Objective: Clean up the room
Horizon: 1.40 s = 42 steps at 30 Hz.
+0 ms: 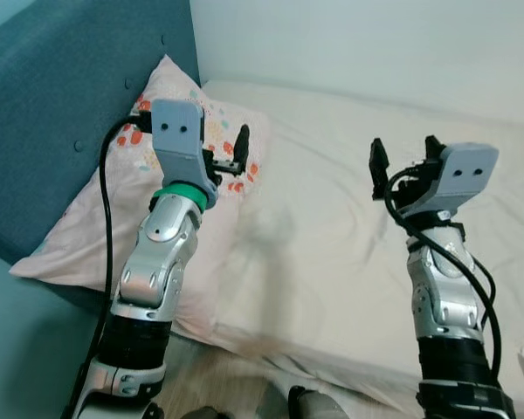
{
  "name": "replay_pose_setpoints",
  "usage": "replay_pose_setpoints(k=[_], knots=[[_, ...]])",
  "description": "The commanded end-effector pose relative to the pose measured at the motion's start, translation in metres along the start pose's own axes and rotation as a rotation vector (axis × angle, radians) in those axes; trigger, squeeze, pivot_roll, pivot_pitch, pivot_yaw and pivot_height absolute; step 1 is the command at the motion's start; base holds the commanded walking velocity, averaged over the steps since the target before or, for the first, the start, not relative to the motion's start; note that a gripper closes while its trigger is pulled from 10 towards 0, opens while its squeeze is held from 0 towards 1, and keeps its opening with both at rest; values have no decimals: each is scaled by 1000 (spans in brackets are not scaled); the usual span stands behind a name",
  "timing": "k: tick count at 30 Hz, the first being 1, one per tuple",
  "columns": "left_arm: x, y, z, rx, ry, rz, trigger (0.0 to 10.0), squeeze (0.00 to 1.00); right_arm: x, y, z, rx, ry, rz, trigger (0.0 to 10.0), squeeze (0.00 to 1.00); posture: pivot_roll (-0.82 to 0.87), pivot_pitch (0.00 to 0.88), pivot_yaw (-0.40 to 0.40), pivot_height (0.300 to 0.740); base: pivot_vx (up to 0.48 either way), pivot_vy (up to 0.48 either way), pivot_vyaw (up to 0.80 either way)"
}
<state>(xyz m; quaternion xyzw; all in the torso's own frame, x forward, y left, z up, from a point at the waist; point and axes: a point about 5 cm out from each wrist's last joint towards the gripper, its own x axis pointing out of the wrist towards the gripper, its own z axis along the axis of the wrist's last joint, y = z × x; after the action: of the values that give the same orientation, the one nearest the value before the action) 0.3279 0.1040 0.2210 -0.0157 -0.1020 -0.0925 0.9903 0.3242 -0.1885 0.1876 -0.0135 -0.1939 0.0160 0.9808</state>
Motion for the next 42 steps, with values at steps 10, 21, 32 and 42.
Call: replay_pose_setpoints(k=[10,21,32,42], knots=[[-4,-4,-9,17,7,-24,10000,0,-3,5,-8,15,36,14,10000,0,-60,9,32,740,0,0,0],[-5,-5,-10,32,5,-25,10000,0,-5,21,-10,47,39,51,10000,0,-53,18,34,740,-107,0,0],[-7,-4,-11,37,3,-23,10000,0,-6,24,-11,58,42,57,10000,0,-52,21,36,740,-333,0,0],[-6,-3,-10,40,2,-24,10000,0,-5,25,-12,60,45,54,10000,0,-50,21,39,740,-352,0,0]])
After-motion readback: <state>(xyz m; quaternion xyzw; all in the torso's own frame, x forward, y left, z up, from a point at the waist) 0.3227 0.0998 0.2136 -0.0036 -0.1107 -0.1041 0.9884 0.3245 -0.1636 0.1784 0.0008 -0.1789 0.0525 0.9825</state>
